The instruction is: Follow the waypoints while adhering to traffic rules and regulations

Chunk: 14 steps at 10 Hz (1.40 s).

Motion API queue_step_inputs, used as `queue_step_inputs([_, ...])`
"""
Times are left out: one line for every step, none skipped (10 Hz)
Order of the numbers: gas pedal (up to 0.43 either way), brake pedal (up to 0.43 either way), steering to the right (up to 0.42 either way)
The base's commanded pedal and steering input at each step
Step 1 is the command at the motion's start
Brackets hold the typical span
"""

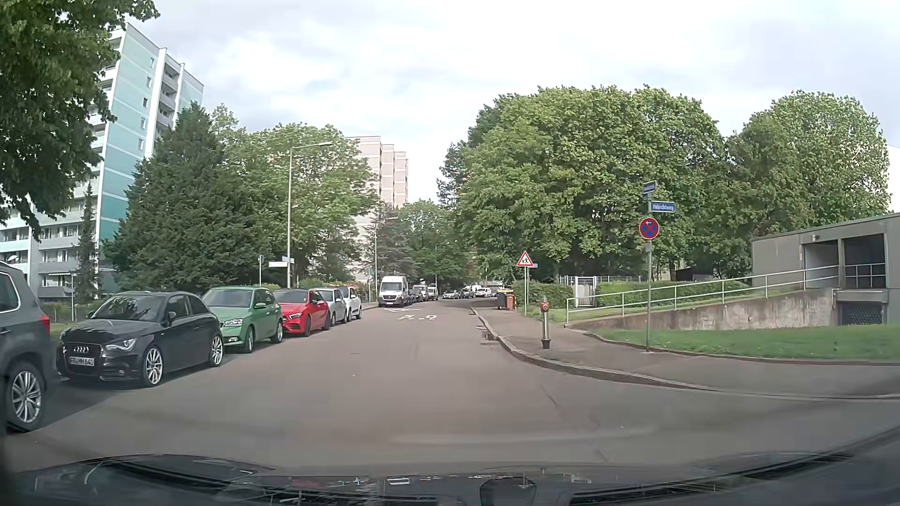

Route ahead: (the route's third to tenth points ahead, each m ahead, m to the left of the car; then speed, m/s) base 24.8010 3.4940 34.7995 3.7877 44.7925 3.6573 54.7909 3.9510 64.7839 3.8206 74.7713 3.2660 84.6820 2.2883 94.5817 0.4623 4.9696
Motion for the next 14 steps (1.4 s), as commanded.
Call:
queue_step_inputs([0.197, 0.000, -0.064])
queue_step_inputs([0.197, 0.000, -0.059])
queue_step_inputs([0.197, 0.000, -0.051])
queue_step_inputs([0.197, 0.000, -0.039])
queue_step_inputs([0.197, 0.000, -0.027])
queue_step_inputs([0.197, 0.000, -0.011])
queue_step_inputs([0.197, 0.000, -0.007])
queue_step_inputs([0.197, 0.000, -0.008])
queue_step_inputs([0.197, 0.000, -0.006])
queue_step_inputs([0.197, 0.000, 0.000])
queue_step_inputs([0.189, 0.000, 0.005])
queue_step_inputs([0.189, 0.000, 0.004])
queue_step_inputs([0.189, 0.000, -0.003])
queue_step_inputs([0.177, 0.000, -0.004])
